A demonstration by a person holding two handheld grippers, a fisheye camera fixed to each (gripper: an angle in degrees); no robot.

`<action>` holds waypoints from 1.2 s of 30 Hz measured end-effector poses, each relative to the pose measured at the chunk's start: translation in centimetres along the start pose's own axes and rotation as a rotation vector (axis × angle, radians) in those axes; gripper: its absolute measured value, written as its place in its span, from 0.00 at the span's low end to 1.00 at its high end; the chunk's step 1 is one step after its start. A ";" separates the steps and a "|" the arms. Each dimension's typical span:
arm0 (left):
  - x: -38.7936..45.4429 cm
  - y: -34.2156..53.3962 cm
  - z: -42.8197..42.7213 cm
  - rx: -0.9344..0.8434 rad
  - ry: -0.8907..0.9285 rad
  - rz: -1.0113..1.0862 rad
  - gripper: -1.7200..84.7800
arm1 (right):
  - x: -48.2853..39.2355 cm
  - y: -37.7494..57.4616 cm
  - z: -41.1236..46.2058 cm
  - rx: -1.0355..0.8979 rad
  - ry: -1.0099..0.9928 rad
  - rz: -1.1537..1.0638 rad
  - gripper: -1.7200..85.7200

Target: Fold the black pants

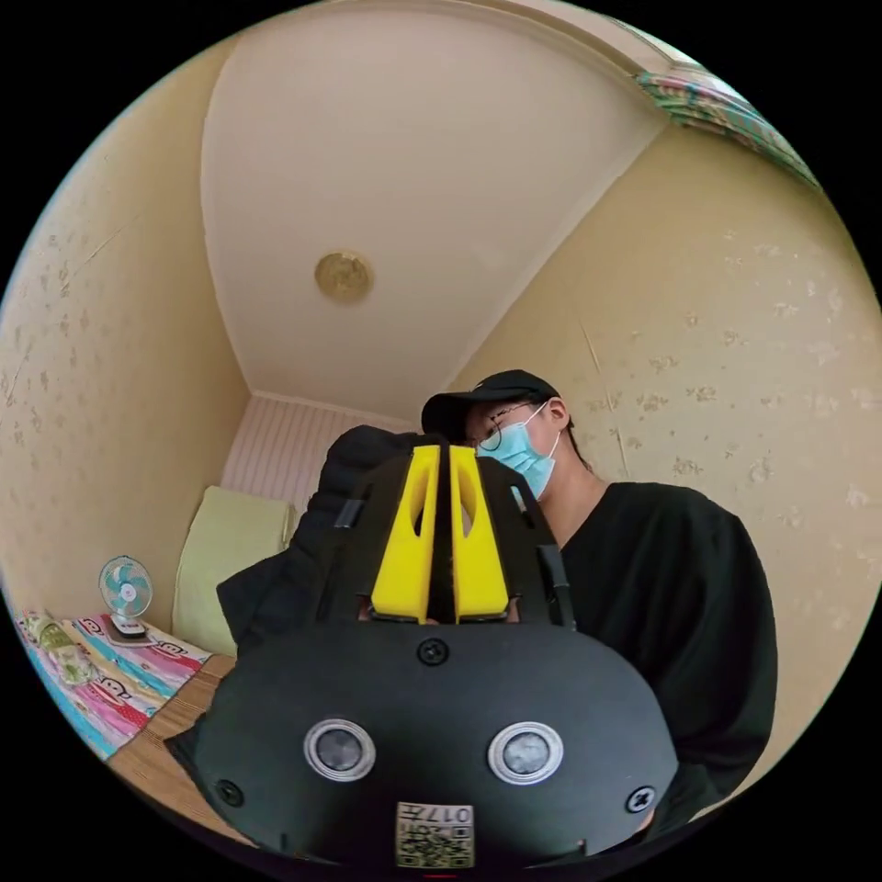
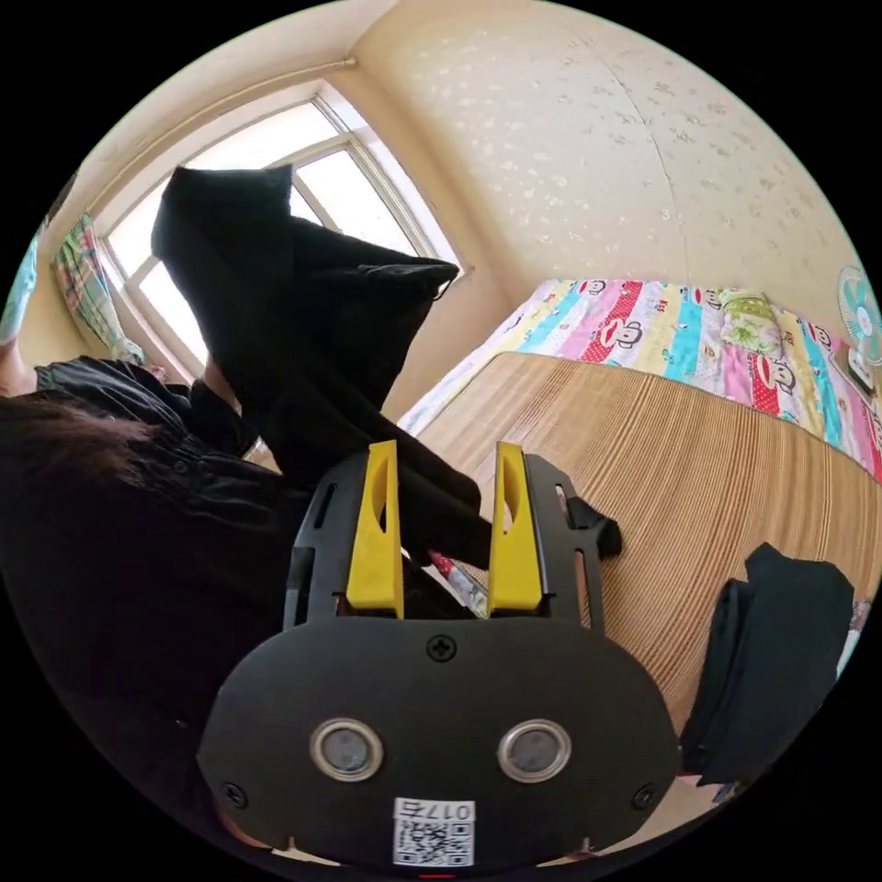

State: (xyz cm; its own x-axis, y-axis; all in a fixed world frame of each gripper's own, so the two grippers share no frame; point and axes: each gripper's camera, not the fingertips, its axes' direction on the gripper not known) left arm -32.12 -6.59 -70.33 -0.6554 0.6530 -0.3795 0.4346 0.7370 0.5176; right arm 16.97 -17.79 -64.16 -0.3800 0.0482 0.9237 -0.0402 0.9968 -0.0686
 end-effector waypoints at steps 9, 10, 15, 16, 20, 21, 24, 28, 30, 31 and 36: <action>0.3 -1.5 8.4 0.001 0.308 -0.046 0.02 | -2.3 -9.5 8.0 0.115 -0.887 -0.188 0.30; 0.4 -1.6 8.5 0.000 0.311 -0.050 0.02 | -3.5 -10.9 8.2 0.158 -0.994 -0.209 0.29; 6.0 -4.8 4.5 0.037 0.212 0.097 0.02 | -7.0 -13.2 1.8 0.311 -0.974 -0.297 0.15; 6.9 -5.3 3.7 0.046 0.179 0.123 0.02 | -8.0 -13.0 -1.5 0.394 -0.959 -0.346 0.09; 12.3 -9.1 -0.6 0.061 -0.319 0.207 0.02 | -13.5 -14.3 -11.9 0.523 -0.790 -0.492 0.07; 12.7 -10.2 -1.6 0.066 -0.499 0.184 0.02 | -16.2 -14.8 -14.9 0.548 -0.648 -0.520 0.07; 10.4 -13.2 -2.7 0.011 -0.903 0.154 0.02 | -22.1 -16.9 -19.5 0.579 -0.321 -0.509 0.06; -2.7 -17.3 -4.2 -0.133 -1.354 0.065 0.03 | -22.6 -26.2 -18.2 0.485 0.128 -0.311 0.06; -17.5 -19.3 -7.2 -0.206 -1.551 -0.071 0.04 | -19.2 -33.0 -15.0 0.459 0.371 -0.226 0.06; -21.6 -19.5 -8.3 -0.228 -1.596 -0.104 0.05 | -15.3 -38.2 -12.1 0.426 0.523 -0.117 0.06; -47.1 -9.0 -24.3 -0.523 -1.976 -0.637 0.08 | 5.2 -47.6 0.6 0.024 0.629 0.199 0.07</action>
State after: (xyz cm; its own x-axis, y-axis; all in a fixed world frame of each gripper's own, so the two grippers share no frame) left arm -20.18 -48.25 -38.49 0.8847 -0.0666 -0.4613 0.0782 0.9969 0.0062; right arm 16.35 -65.05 -56.29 0.2303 0.2663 0.9360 -0.0482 0.9638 -0.2623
